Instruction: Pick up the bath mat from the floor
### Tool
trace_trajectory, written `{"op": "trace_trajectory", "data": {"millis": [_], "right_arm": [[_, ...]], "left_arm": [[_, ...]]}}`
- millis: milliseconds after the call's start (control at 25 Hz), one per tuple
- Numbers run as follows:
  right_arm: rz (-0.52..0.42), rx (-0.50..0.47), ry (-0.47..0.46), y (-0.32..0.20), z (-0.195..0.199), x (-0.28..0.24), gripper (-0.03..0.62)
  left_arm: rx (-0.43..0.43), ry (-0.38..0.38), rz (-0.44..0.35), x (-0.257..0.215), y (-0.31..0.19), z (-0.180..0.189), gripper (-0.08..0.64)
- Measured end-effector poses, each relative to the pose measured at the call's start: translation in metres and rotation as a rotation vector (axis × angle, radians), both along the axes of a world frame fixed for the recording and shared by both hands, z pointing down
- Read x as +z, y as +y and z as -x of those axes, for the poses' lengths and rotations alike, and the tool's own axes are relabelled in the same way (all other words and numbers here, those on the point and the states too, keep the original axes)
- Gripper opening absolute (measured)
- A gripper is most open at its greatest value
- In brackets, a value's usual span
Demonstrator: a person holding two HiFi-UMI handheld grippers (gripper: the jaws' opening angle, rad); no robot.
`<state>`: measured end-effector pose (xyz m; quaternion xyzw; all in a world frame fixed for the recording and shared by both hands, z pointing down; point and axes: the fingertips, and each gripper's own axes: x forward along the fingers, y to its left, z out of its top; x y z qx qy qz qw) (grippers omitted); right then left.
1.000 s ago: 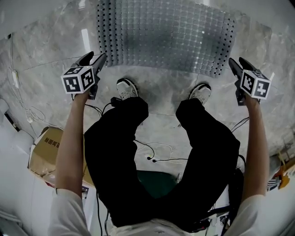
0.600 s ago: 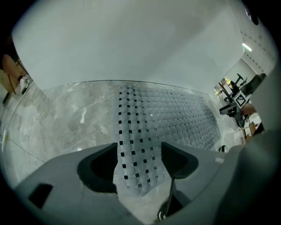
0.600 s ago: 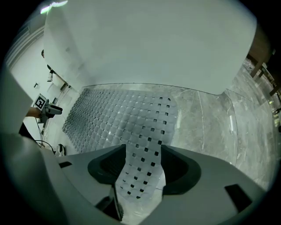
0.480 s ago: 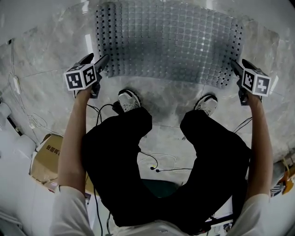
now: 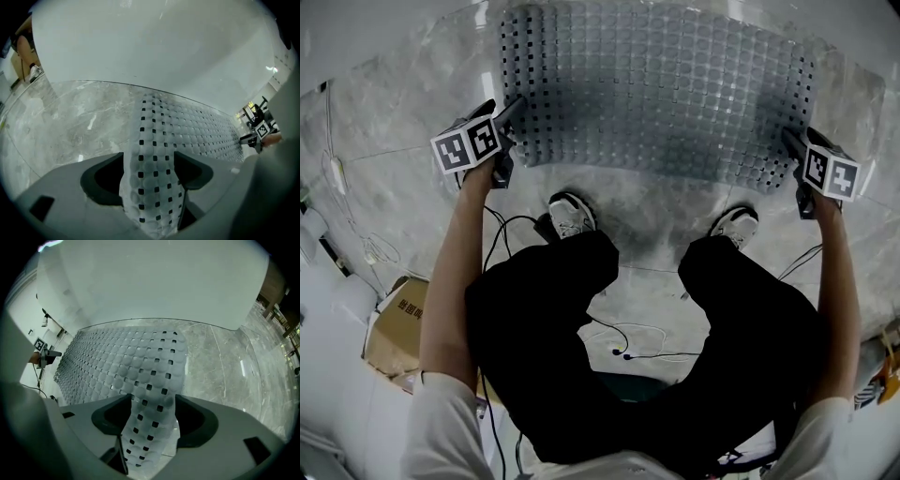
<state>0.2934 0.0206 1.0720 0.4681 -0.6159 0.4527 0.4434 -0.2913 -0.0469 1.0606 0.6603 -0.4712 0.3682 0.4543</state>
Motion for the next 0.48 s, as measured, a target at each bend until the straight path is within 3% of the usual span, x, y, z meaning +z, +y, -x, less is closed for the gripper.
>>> {"op": "trace_trajectory", "data": {"millis": [240, 480], "right_arm": [[-0.030, 0.019, 0.025, 0.004, -0.009, 0.012, 0.273], [-0.051, 0.067, -0.024, 0.004, -0.013, 0.015, 0.275]], "left_arm": [[-0.086, 0.002, -0.006, 0.016, -0.011, 0.013, 0.334], [-0.040, -0.018, -0.007, 0.024, -0.013, 0.013, 0.331]]}}
